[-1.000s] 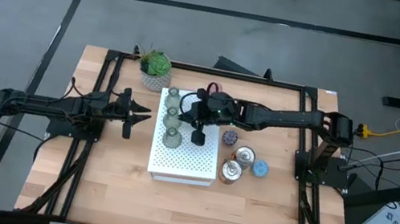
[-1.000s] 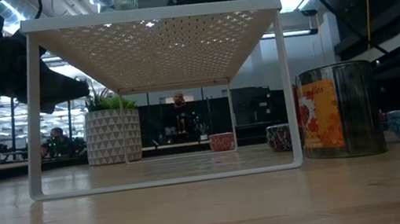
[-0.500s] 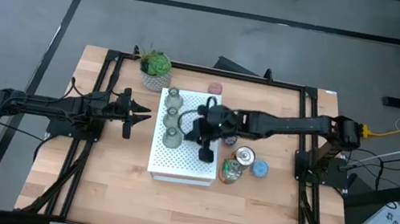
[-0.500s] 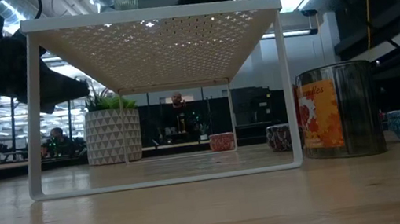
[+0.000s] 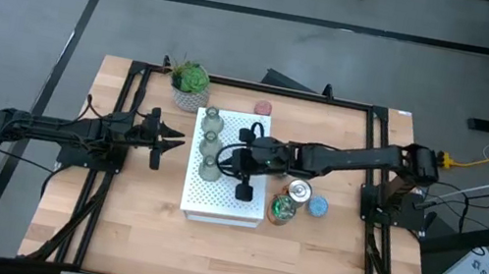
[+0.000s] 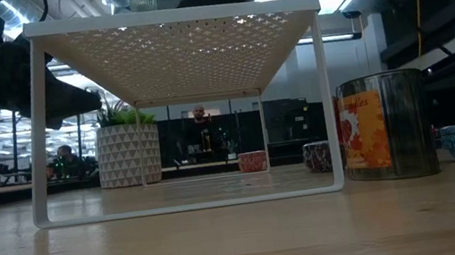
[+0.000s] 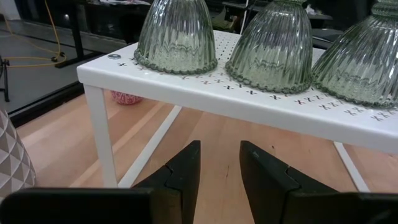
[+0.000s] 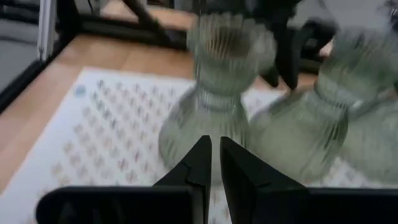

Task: Pick & Place candle stick holders
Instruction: Adjust the green glass candle holder on the shelf, then put the top orange scented candle on the shelf

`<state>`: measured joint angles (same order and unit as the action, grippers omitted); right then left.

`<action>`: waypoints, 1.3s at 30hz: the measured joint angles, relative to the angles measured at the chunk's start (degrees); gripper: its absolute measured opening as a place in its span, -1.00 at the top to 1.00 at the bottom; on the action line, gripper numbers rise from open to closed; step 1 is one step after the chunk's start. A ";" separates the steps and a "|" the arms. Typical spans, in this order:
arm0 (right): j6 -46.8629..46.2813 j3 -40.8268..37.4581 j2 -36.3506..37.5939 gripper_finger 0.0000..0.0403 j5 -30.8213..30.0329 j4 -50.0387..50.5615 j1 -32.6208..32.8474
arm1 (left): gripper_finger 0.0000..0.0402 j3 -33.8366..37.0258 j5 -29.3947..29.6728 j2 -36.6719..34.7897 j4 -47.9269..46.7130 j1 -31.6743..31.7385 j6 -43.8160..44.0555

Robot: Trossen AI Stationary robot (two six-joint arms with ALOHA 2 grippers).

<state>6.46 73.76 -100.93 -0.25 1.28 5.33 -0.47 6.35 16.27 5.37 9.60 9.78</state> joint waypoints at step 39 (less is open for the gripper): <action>-15.24 -22.59 29.57 0.81 14.78 31.86 4.28 | 0.47 -0.02 0.00 -0.03 0.02 0.00 0.00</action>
<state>-8.79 51.17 -71.35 14.53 33.15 9.61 -0.49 6.35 16.24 5.38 9.61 9.78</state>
